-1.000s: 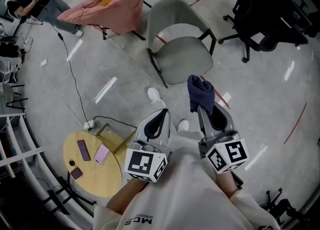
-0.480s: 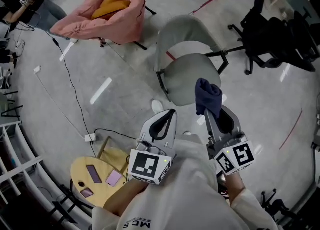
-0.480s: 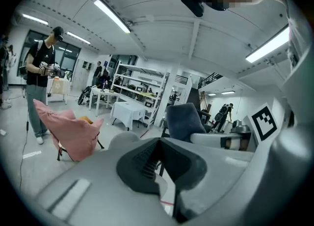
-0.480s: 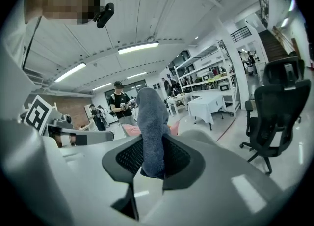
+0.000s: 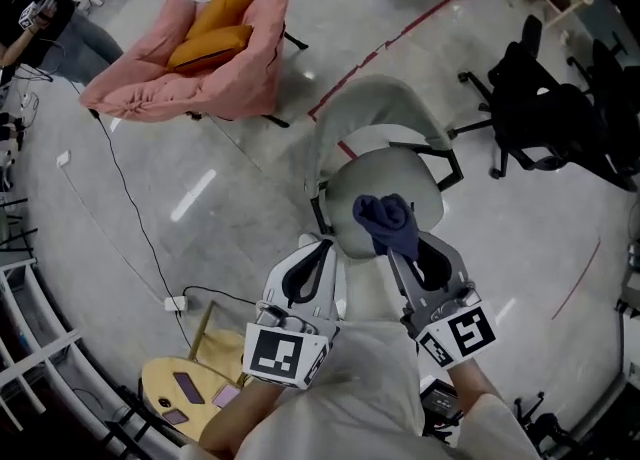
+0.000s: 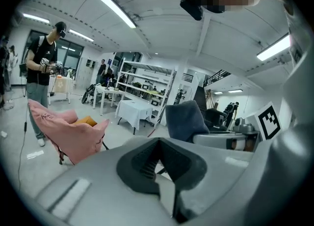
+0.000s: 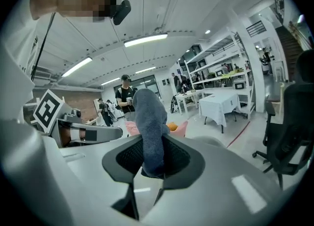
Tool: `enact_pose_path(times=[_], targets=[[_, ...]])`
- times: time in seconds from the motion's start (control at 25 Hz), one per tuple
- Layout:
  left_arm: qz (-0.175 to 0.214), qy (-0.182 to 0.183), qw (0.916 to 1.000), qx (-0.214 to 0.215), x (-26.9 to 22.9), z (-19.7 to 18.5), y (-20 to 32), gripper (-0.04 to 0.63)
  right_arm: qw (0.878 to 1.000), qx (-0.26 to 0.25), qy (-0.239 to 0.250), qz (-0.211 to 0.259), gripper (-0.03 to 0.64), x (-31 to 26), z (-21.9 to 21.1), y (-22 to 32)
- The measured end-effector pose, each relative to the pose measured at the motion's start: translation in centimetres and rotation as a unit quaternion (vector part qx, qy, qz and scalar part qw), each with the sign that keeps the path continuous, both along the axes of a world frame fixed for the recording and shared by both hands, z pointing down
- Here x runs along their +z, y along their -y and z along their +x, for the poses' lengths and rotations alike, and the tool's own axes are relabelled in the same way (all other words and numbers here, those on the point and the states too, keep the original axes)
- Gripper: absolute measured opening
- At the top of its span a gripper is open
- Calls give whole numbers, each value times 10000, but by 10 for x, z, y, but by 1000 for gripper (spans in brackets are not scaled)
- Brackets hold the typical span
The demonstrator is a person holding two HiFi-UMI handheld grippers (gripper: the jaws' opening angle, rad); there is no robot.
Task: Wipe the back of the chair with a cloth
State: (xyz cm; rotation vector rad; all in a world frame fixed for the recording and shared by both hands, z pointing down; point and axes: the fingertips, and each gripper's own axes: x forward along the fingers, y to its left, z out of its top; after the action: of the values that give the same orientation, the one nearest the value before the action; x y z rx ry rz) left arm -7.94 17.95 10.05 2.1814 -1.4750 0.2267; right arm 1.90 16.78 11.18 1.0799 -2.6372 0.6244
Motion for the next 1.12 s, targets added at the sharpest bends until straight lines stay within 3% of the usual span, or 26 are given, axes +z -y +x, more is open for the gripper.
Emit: enact_pose_path(times=[0.28,0.72,1.12], targets=[[-78,34,9994,-334,32,10,46,0,9990,-444,41,-31,112,38,-8,50],[136,134,9965,-816,93,3,90,0,9926,-1190,212,-122,109,119,-37,103],[34,330,9952,-921,168,-1,113,0,9884,-1504,182,-115,108,208,-58,132]])
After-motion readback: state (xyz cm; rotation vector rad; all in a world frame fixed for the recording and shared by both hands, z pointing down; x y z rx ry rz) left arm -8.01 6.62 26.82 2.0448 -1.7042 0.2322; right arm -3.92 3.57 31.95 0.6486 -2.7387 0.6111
